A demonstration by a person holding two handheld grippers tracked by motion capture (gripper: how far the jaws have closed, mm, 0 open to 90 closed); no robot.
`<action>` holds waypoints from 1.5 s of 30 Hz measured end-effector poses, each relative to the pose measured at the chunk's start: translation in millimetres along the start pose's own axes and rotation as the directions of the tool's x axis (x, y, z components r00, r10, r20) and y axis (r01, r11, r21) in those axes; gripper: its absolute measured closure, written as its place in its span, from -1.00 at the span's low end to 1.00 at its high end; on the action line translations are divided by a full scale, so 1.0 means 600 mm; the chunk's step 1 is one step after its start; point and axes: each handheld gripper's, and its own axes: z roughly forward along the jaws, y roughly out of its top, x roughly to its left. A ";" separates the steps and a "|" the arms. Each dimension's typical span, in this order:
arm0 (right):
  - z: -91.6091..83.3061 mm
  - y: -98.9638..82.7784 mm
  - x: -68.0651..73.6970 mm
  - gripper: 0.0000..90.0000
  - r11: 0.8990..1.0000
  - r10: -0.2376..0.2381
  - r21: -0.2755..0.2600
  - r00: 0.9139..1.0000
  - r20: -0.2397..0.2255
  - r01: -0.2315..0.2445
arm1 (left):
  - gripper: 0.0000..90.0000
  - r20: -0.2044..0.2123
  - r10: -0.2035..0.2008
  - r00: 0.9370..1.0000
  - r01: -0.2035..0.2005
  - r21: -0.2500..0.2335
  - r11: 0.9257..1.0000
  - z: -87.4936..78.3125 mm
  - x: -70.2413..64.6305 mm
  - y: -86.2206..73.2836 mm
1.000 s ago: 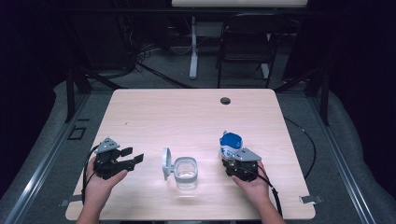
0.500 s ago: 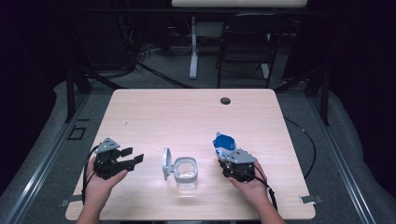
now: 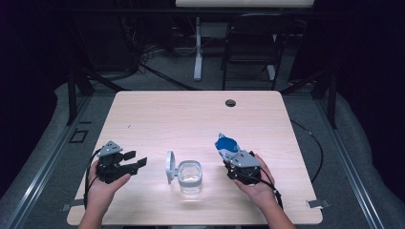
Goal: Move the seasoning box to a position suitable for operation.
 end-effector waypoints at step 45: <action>-0.016 0.029 0.020 -0.11 0.979 -0.203 0.004 0.977 0.062 0.204 | -0.06 -0.004 -0.006 1.000 0.006 0.000 1.000 0.000 0.001 -0.002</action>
